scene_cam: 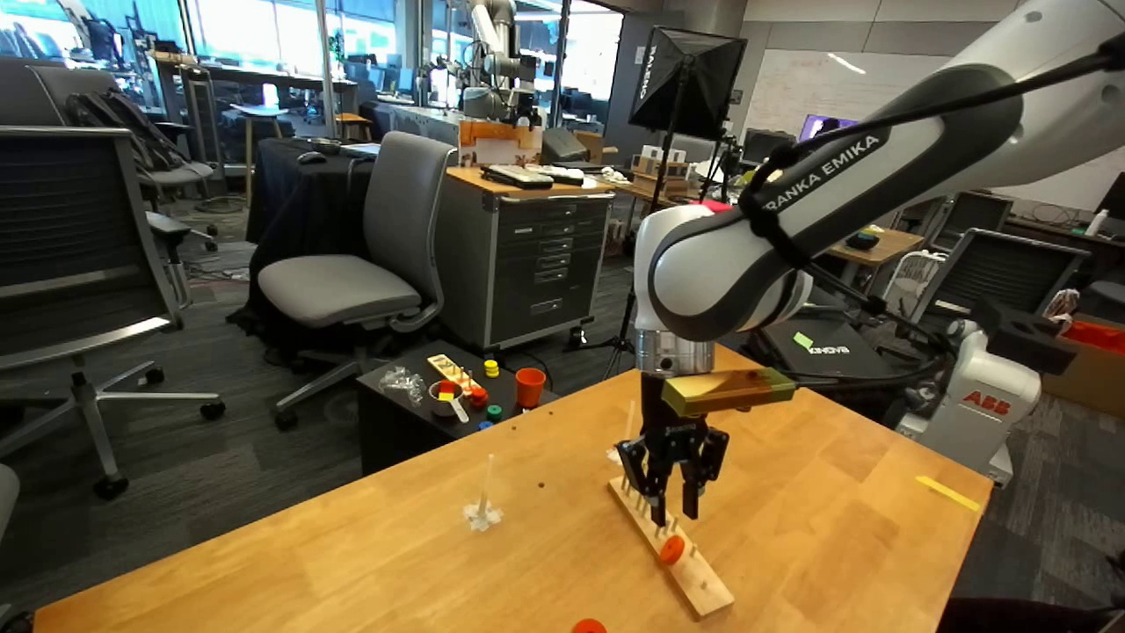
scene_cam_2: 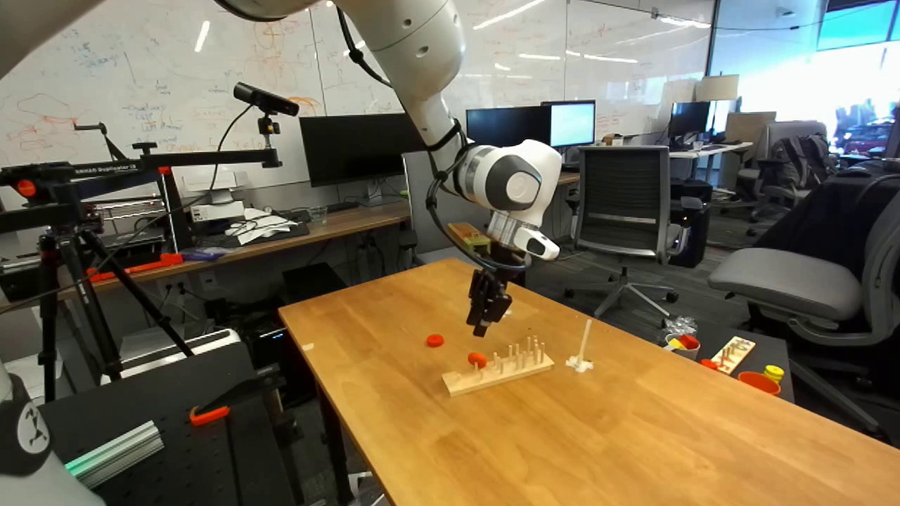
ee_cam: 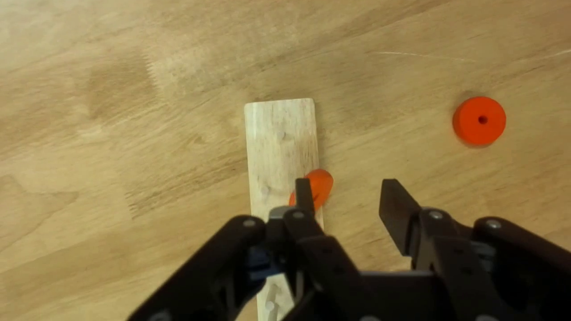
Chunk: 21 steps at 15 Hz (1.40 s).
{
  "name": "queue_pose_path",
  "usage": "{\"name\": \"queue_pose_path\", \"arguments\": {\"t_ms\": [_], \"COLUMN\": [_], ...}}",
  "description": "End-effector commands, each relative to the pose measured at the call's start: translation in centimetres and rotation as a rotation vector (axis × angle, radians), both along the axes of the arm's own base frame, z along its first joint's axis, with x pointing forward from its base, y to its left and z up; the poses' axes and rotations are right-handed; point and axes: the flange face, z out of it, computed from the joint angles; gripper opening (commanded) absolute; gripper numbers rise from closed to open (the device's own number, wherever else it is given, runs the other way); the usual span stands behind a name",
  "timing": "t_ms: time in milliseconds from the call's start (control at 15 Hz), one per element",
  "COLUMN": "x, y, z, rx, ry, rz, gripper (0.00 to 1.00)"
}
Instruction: Pick up the orange ring on the right and place it on the wooden stand
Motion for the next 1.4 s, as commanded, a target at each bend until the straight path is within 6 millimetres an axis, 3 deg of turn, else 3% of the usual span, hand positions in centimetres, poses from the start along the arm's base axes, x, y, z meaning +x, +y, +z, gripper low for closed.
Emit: {"name": "queue_pose_path", "arguments": {"t_ms": [0, 400, 1333], "x": [1.3, 2.4, 2.5], "y": [0.4, 0.8, 1.9], "z": [0.8, -0.2, -3.0], "rx": [0.017, 0.027, 0.038], "ry": [-0.034, -0.038, -0.021], "rz": [0.008, 0.004, 0.009], "gripper": [0.20, 0.20, 0.20]}}
